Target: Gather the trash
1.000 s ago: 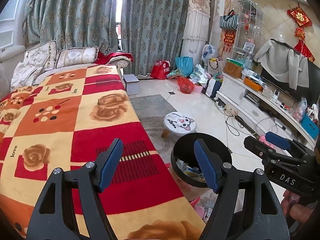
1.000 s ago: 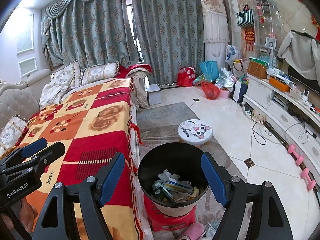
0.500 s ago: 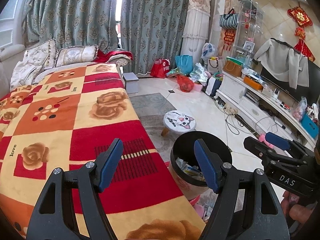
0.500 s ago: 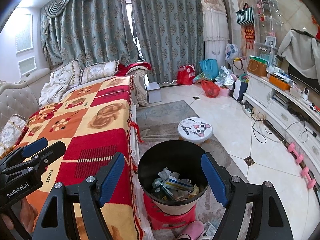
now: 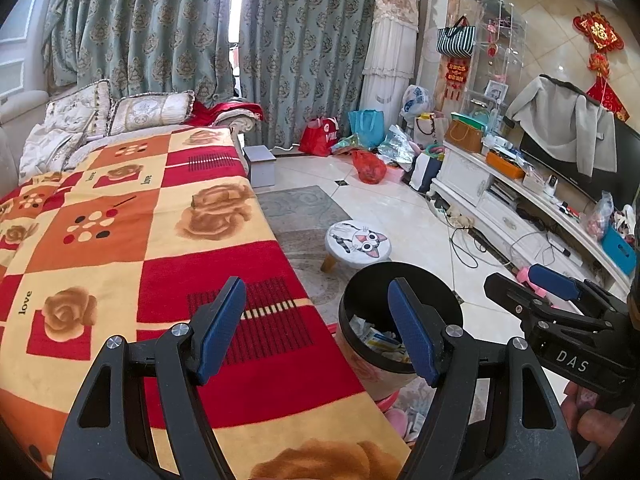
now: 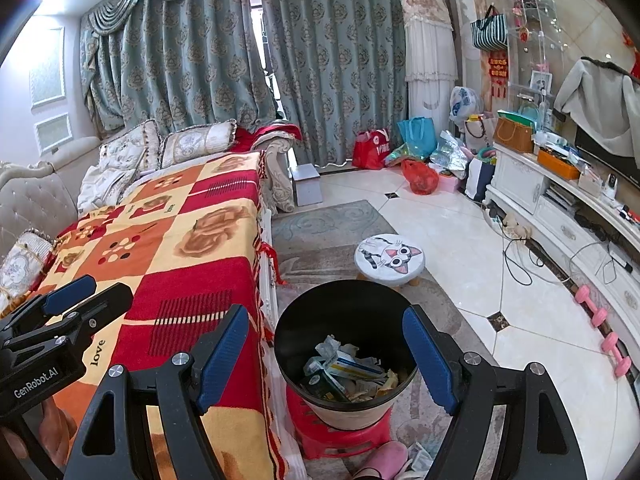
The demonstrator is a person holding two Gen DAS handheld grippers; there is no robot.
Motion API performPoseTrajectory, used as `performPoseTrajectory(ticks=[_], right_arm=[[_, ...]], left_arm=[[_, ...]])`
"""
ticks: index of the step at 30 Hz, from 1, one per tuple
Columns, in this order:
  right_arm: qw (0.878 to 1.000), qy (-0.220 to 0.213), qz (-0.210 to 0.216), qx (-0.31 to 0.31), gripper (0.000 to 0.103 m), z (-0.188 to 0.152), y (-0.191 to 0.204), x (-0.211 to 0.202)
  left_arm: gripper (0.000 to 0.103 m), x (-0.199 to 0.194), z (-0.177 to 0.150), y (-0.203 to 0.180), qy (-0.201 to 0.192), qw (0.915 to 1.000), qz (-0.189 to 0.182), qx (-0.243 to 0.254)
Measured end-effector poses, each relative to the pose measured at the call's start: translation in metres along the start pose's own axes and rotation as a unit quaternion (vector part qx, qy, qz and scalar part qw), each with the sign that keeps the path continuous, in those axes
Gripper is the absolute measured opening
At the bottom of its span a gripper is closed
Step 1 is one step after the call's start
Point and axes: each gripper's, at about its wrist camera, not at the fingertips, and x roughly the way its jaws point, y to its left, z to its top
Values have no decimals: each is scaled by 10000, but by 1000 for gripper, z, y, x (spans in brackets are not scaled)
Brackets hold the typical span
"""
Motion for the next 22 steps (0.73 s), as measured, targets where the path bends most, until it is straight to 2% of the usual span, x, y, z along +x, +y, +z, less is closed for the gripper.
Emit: performPoseTrajectory(ticks=[22], right_arm=[[9999, 129, -46, -16, 78, -2, -1, 10]], left_arm=[[73, 8, -3, 1, 68, 10000, -45, 10]])
